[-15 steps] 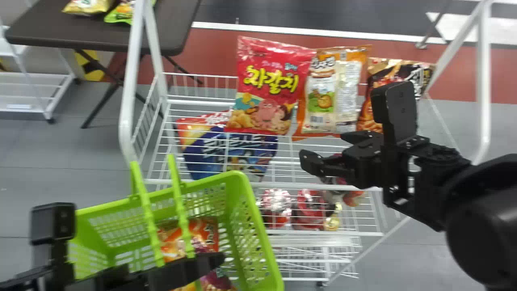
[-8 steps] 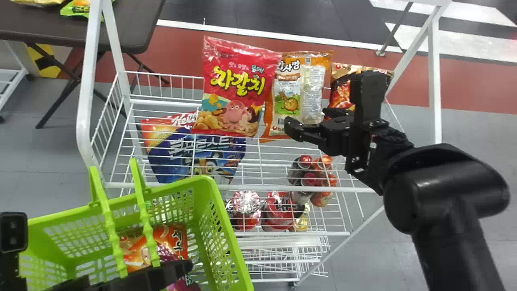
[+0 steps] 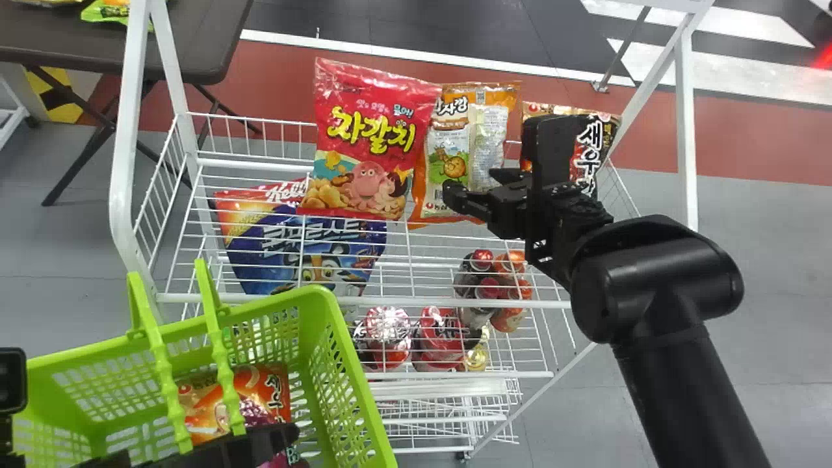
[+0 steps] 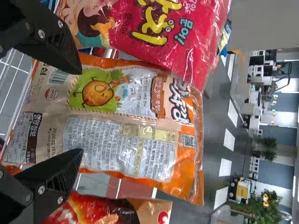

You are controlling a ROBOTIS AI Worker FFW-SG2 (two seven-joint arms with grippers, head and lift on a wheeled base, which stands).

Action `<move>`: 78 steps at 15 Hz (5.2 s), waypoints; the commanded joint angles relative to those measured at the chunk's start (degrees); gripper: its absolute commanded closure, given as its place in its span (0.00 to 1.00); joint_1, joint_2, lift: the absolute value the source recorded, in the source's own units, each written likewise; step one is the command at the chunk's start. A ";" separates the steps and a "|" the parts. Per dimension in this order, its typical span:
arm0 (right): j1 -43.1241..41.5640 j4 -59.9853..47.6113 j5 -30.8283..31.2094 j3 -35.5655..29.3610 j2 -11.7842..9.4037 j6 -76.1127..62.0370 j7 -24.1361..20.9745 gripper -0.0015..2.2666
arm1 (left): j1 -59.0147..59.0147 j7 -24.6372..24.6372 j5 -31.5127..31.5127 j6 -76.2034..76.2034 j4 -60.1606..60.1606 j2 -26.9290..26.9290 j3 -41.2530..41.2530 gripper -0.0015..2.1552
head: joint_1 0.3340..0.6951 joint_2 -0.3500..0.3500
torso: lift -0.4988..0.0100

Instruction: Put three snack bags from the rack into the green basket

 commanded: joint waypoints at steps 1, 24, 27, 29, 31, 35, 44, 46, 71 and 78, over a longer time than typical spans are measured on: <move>-1.39 1.72 1.01 0.70 0.00 -0.36 -0.05 0.28 | 0.17 0.00 0.00 0.00 0.00 -0.15 0.21 1.00 | 1.00 0.20 | 0.98; 3.09 -17.97 -1.80 -8.26 -0.18 20.03 -2.86 0.99 | 0.78 -0.61 0.35 0.00 -0.09 -0.15 0.91 1.00 | 1.00 0.11 | 0.98; 4.94 -21.49 -4.79 -9.85 -0.09 22.84 -2.86 0.99 | 1.40 -0.61 0.44 -0.17 -0.44 -0.15 1.08 1.00 | 1.00 0.10 | 0.98; 7.58 -27.81 -8.66 -11.25 -0.18 27.76 -2.60 0.99 | 1.40 -0.61 0.53 -0.17 -0.44 -0.15 1.08 1.00 | 1.00 0.10 | 0.98; 9.25 -33.35 -11.47 -11.96 -0.35 34.79 -2.42 0.99 | 1.31 -0.44 0.53 -0.17 -0.53 -0.15 0.65 1.00 | 1.00 0.12 | 0.98; 11.27 -39.59 -17.27 -11.34 -0.62 44.46 -1.72 0.99 | 0.70 0.09 0.44 -0.17 -0.53 -0.15 0.21 1.00 | 1.00 0.15 | 0.98; 11.88 -44.16 -24.21 1.23 2.55 48.62 -1.89 0.99 | -0.01 1.06 0.18 0.53 -1.50 -0.15 -1.38 1.00 | 1.00 0.42 | 0.98; 11.88 -44.07 -26.41 2.37 3.60 48.62 -2.24 0.99 | -0.01 1.06 0.18 0.53 -1.67 -0.15 -1.38 1.00 | 1.00 0.48 | 0.98; 14.34 -36.78 -30.45 -10.20 2.11 42.53 -1.80 0.02 | -0.18 0.97 0.09 0.35 -1.50 -0.15 -1.46 1.00 | 1.00 0.51 | 0.98; 9.33 -19.64 -19.91 -16.61 -0.70 21.26 -2.24 0.02 | 0.08 0.35 0.35 0.35 -1.41 -0.15 -0.85 1.00 | 1.00 0.19 | 0.98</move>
